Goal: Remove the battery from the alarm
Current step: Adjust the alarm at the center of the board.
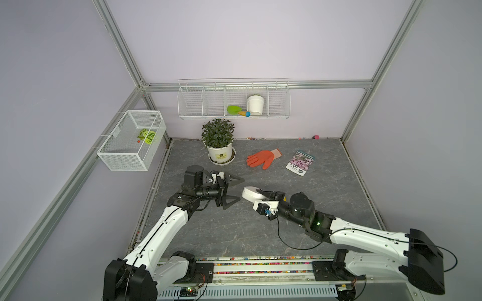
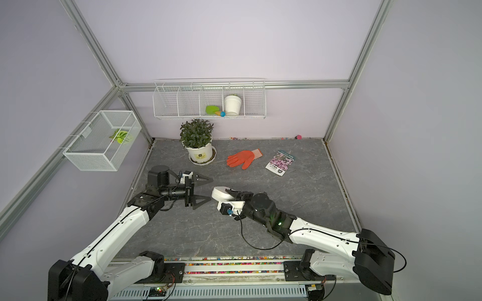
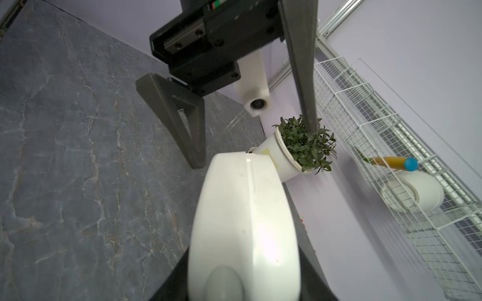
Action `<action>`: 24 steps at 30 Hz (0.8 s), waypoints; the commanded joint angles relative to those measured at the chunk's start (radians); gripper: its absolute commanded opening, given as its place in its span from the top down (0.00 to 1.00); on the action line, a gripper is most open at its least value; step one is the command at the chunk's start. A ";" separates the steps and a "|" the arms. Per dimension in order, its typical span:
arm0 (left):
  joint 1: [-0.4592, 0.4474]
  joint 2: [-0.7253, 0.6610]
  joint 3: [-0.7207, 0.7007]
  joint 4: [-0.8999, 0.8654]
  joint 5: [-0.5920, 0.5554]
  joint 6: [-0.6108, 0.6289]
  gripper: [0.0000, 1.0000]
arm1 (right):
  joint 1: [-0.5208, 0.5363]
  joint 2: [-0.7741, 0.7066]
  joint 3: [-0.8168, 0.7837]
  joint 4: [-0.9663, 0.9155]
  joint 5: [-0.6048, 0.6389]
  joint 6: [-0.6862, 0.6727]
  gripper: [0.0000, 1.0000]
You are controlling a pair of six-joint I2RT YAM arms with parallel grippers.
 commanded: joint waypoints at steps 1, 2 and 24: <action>-0.037 0.029 -0.017 0.082 0.003 -0.066 0.00 | 0.022 0.013 -0.002 0.105 0.038 -0.121 0.60; -0.046 0.040 -0.013 0.090 0.002 -0.069 0.00 | 0.025 0.018 -0.001 0.114 0.039 -0.133 0.60; -0.100 0.108 0.029 0.148 0.020 -0.077 0.49 | 0.041 0.092 -0.019 0.179 0.098 -0.272 0.56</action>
